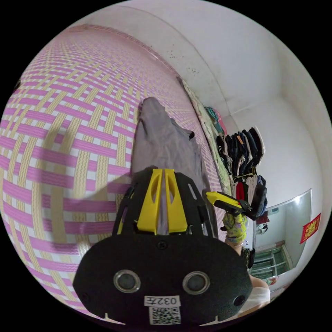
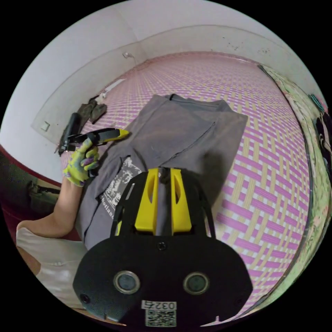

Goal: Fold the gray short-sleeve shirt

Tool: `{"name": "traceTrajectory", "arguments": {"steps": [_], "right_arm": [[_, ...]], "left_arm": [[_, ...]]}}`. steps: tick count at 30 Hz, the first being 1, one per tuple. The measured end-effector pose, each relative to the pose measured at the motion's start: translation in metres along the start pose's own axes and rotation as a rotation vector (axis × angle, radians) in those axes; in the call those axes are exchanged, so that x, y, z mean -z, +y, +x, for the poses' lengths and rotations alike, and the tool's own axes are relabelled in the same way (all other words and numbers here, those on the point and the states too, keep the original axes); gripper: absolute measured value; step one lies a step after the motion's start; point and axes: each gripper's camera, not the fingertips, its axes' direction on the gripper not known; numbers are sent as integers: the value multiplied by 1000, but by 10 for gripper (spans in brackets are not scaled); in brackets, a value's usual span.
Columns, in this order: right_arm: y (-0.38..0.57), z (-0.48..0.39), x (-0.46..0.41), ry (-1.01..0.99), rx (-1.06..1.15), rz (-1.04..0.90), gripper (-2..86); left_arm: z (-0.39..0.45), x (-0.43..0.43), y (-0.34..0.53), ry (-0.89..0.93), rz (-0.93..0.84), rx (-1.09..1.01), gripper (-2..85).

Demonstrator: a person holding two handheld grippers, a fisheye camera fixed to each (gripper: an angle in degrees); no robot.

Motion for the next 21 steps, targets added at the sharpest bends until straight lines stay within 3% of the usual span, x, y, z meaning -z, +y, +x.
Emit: {"name": "traceTrajectory", "arguments": {"steps": [3, 7, 12, 15, 19, 21], "right_arm": [[9, -2, -2, -168, 78, 93, 32], [7, 7, -57, -129, 72, -63, 21], [66, 23, -6, -214, 39, 89, -1], [145, 24, 33, -288, 71, 227, -5], [265, 15, 65, -326, 171, 374, -8], [311, 11, 70, -312, 223, 396, -9]], "left_arm": [[11, 11, 14, 71, -9, -128, -11], [18, -25, 33, 135, -245, -252, -10], [11, -32, 63, -21, -326, -314, -9], [-2, -7, 82, 36, -248, -358, -9], [-23, 76, 121, 570, 74, -565, -9], [-39, 113, 142, 651, 206, -536, -9]]}}
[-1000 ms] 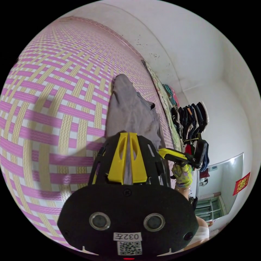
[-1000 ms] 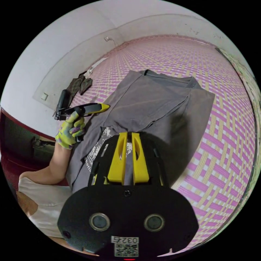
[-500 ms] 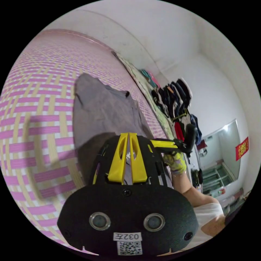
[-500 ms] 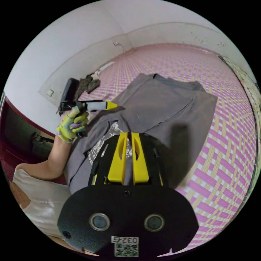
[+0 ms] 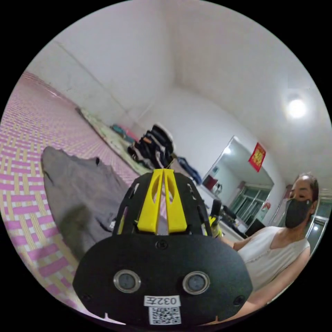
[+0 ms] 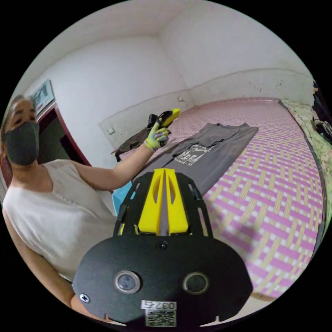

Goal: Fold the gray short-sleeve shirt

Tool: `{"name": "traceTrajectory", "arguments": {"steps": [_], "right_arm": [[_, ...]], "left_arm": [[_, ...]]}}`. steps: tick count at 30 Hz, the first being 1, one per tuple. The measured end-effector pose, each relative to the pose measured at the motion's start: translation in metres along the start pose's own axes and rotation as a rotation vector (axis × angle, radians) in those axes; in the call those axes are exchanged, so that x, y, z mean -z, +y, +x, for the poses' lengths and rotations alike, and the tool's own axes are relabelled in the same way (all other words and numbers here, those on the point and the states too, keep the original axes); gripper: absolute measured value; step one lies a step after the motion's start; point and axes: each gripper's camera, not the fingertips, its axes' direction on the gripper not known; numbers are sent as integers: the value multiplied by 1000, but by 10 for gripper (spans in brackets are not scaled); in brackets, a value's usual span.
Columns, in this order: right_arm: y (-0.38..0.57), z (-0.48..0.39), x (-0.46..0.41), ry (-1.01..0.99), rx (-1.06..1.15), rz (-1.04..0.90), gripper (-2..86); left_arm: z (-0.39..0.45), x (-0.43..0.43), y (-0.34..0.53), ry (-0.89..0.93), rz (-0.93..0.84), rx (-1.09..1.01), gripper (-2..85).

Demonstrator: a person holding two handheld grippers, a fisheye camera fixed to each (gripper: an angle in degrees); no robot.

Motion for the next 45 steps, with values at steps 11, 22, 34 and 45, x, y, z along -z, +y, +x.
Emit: {"name": "traceTrajectory", "arguments": {"steps": [11, 22, 34, 45], "right_arm": [[173, 31, -1, 28, -74, 32, 69], [181, 118, -60, -97, -143, -88, 126], [159, 171, -93, -207, -104, -146, 124], [154, 151, -82, -268, -26, -180, 9]], "left_arm": [[234, 196, 244, -110, 164, -500, -7], [136, 233, 423, -418, -109, 89, 55], [73, 189, 388, -300, -359, 33, 56], [89, 214, 390, -224, -347, -6, -2]]}}
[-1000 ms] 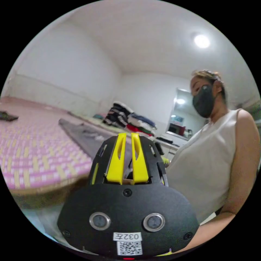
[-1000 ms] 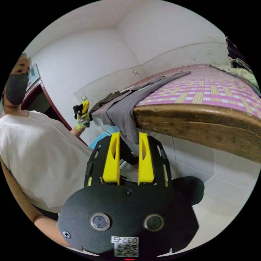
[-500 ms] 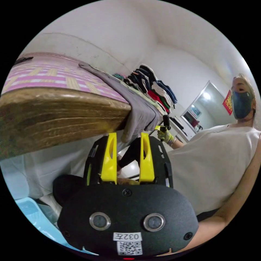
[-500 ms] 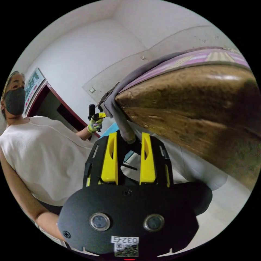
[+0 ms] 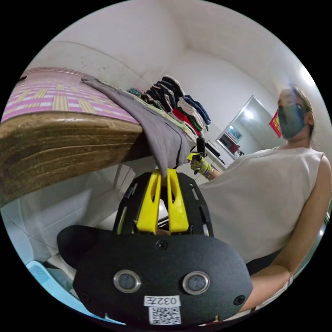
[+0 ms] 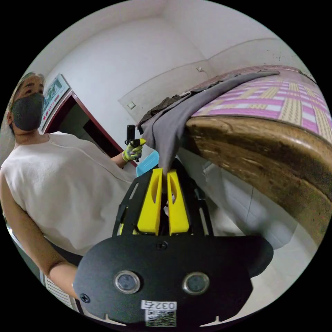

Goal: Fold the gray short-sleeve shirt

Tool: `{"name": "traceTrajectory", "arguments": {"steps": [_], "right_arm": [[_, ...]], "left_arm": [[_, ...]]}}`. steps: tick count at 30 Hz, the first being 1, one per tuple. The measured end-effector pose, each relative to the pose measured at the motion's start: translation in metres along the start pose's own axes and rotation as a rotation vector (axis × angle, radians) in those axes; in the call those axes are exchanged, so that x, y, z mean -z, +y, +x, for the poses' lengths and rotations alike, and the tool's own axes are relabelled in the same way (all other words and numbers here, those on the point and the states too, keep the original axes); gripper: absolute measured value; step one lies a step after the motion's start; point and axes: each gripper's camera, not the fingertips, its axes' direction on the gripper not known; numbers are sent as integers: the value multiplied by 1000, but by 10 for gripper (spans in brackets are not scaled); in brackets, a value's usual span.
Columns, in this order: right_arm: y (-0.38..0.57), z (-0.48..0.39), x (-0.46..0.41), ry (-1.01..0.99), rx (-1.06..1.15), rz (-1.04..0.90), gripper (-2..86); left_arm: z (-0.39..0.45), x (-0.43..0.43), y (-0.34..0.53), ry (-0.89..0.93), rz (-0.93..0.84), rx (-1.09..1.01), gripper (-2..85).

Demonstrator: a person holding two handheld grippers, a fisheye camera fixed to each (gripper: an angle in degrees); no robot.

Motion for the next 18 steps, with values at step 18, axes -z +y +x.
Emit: {"name": "traceTrajectory", "arguments": {"steps": [18], "right_arm": [[-145, -56, 109, -10, 266, 218, -4]], "left_arm": [[20, 82, -224, 203, 118, -88, -6]]}}
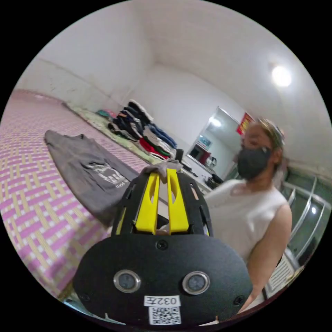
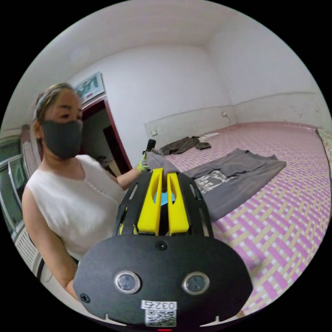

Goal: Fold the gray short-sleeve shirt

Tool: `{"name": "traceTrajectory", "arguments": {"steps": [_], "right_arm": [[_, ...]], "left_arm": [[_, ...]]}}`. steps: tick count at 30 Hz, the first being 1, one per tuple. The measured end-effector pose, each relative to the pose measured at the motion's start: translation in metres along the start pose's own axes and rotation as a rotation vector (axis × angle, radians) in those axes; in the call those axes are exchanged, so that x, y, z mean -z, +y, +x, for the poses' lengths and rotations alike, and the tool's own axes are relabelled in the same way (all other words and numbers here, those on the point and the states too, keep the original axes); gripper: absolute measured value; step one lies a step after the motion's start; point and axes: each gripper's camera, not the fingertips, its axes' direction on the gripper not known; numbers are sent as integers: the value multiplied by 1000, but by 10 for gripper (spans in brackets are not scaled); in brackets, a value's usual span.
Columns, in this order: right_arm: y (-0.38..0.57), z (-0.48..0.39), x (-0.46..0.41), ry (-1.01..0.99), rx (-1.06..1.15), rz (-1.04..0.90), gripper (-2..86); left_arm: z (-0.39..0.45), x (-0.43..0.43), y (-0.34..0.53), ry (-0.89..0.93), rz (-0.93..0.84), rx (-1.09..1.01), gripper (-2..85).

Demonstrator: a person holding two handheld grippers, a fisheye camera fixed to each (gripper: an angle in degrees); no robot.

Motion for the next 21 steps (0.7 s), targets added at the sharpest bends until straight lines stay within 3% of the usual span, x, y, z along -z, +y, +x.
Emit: {"name": "traceTrajectory", "arguments": {"steps": [4, 8, 13, 16, 21], "right_arm": [[-30, 99, -25, 41, -295, -15, -5], [-27, 157, -44, -2, -486, 20, -3], [-37, 171, -62, 35, -534, -8, 8], [-28, 187, -79, 96, -673, -94, 50], [-8, 132, -58, 207, -611, 18, 86]], "left_arm": [[-110, -16, -59, -100, -23, 266, -9], [-195, -33, -71, 39, 17, 412, -11], [-237, -51, -77, 32, 10, 456, 0], [-258, -72, -72, 0, -50, 494, 49], [-235, -56, -38, -80, 42, 469, 64]]}}
